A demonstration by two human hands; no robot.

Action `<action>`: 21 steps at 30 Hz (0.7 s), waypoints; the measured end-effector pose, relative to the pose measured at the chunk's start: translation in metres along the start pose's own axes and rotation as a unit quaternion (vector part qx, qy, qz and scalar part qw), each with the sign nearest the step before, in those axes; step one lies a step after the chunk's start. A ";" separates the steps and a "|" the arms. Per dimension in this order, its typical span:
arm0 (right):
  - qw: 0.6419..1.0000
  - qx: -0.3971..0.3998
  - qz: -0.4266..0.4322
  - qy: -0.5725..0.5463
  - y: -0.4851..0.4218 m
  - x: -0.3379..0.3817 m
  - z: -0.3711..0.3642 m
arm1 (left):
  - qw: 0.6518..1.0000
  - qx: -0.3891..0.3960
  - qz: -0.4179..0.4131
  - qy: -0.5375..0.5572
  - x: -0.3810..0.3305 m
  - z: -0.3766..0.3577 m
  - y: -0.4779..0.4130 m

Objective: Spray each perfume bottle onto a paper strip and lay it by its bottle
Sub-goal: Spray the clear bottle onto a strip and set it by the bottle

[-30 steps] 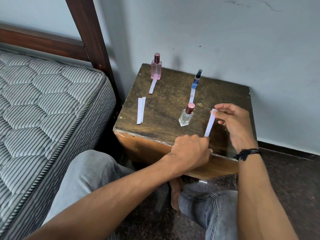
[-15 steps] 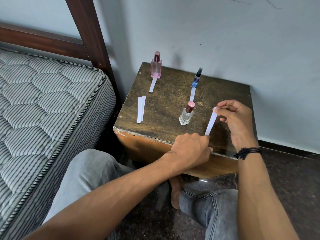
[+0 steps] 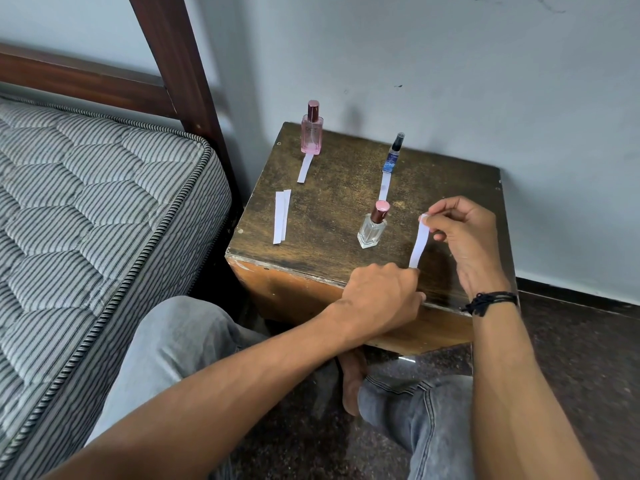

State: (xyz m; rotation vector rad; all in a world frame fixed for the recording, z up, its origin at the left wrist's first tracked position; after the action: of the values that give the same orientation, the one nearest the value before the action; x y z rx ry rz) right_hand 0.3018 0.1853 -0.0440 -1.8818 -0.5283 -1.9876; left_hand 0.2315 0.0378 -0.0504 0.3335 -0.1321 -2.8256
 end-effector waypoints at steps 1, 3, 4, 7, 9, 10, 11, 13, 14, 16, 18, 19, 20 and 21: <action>1.000 -0.005 0.005 -0.008 0.000 0.000 0.000 | 1.000 0.000 0.000 -0.001 0.000 0.000 0.000; 1.000 -0.012 0.012 -0.021 -0.001 0.001 -0.001 | 1.000 -0.001 0.001 -0.001 0.000 0.000 0.000; 1.000 -0.012 0.012 -0.021 -0.001 0.001 -0.001 | 1.000 -0.002 0.001 -0.001 0.000 0.000 0.000; 1.000 -0.009 0.013 -0.015 -0.001 -0.001 -0.001 | 1.000 -0.005 0.000 -0.001 0.000 -0.001 0.000; 1.000 0.005 0.008 -0.007 -0.001 0.000 -0.002 | 1.000 -0.005 -0.001 -0.001 0.000 -0.002 -0.001; 1.000 0.010 0.008 -0.004 0.000 0.001 -0.002 | 1.000 -0.006 -0.001 -0.001 0.000 -0.002 -0.001; 1.000 0.007 0.010 -0.008 0.000 0.002 -0.001 | 1.000 -0.006 -0.002 -0.001 0.000 -0.002 -0.001; 0.999 -0.014 0.017 -0.033 -0.001 0.003 0.002 | 1.000 -0.007 0.000 0.002 0.001 -0.003 -0.001; 0.999 -0.020 0.016 -0.040 -0.001 0.003 0.002 | 1.000 -0.006 0.001 0.002 0.001 -0.003 -0.001; 0.999 -0.016 0.009 -0.034 -0.001 0.002 0.002 | 1.000 -0.006 0.002 -0.001 0.001 -0.004 -0.002; 1.000 -0.012 0.006 -0.023 -0.001 0.001 0.002 | 1.000 -0.003 0.002 -0.002 0.001 -0.004 -0.003; 1.000 -0.013 0.006 -0.024 -0.001 0.001 0.002 | 1.000 -0.003 0.002 -0.004 0.001 -0.004 -0.003; 1.000 -0.015 0.007 -0.023 -0.002 0.001 0.001 | 1.000 -0.004 0.002 -0.005 0.001 -0.004 -0.003; 1.000 -0.014 0.007 -0.019 -0.002 0.001 0.001 | 1.000 -0.006 0.002 -0.005 0.001 -0.004 -0.003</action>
State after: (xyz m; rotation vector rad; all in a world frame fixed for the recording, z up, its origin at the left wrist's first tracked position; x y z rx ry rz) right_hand 0.3013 0.1873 -0.0434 -1.9392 -0.4990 -1.9640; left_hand 0.2307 0.0398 -0.0552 0.3150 -0.1173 -2.8241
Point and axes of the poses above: each hand's wrist, its own y-axis away from the middle knuckle, its own z-axis out of the back of the hand, x = y × z, the point moved 1 cm from there along -y, towards the middle knuckle, and after that the axes turned 8 degrees about -y, right-handed, at the moved point
